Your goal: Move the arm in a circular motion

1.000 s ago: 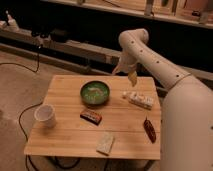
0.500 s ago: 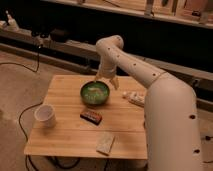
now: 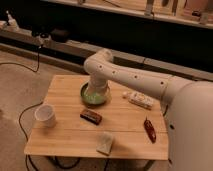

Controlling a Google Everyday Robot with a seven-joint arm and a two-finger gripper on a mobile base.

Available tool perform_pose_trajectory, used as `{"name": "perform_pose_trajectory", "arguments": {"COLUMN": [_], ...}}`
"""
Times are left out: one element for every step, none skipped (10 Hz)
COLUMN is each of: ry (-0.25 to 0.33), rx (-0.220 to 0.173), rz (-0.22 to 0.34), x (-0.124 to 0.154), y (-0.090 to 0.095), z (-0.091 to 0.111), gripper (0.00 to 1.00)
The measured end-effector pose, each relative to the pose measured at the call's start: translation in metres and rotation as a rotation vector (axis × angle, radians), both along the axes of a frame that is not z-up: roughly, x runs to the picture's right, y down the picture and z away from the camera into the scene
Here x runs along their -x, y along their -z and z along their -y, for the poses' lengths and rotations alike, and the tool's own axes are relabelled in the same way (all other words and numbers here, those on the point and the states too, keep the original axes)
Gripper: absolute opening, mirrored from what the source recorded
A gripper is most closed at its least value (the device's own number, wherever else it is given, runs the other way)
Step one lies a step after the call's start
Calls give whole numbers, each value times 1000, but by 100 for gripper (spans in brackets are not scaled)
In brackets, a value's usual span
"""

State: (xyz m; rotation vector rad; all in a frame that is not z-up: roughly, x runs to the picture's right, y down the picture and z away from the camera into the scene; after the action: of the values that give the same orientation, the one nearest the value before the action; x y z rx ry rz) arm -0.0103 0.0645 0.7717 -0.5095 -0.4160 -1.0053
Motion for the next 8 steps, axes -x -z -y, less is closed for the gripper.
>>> {"name": "perform_pose_trajectory", "arguments": {"ry": [-48,-81,-102,-121,-152,-178,-224,-282], "rx": [7,7,1,-3,-6,-5,-4,-7], "rz": [-33,-63,-91,-116,-147,-164,-195,-236], "x": [-15,-31,-48,-63,-83,-95,-116,-144], "y": [11,22,35,47,59,64,68,71], "z": [-10,-19,-25,-31,-37,-40,-41,-41], "gripper": [80,80,80,80,80,80,80,80]}}
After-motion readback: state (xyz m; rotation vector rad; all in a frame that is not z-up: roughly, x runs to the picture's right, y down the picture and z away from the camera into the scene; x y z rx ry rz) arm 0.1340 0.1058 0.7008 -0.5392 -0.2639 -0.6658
